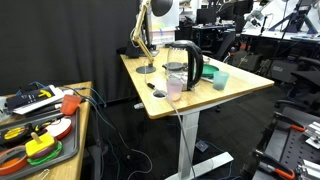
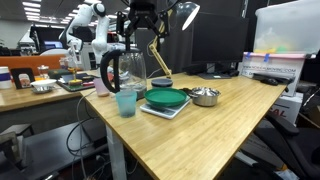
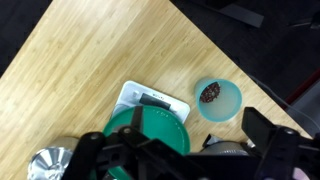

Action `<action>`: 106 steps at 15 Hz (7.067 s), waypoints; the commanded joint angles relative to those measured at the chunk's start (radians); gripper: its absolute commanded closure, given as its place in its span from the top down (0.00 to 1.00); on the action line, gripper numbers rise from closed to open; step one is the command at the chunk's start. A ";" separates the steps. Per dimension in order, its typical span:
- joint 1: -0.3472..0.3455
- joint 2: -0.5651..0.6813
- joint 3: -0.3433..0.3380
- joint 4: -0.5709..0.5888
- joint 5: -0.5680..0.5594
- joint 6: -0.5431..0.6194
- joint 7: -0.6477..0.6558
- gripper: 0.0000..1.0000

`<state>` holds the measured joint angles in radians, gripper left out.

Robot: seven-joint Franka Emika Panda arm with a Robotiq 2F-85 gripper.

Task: Move the blue cup to the right

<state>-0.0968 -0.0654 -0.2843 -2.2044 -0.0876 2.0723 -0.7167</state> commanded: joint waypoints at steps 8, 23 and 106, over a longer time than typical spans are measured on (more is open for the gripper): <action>-0.039 0.047 0.038 0.002 0.010 -0.004 -0.043 1.00; -0.057 0.181 0.108 -0.100 0.172 0.258 -0.182 1.00; -0.182 -0.062 -0.118 -0.309 0.571 0.404 0.380 0.01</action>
<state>-0.2700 -0.1265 -0.4109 -2.5140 0.4840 2.4782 -0.3382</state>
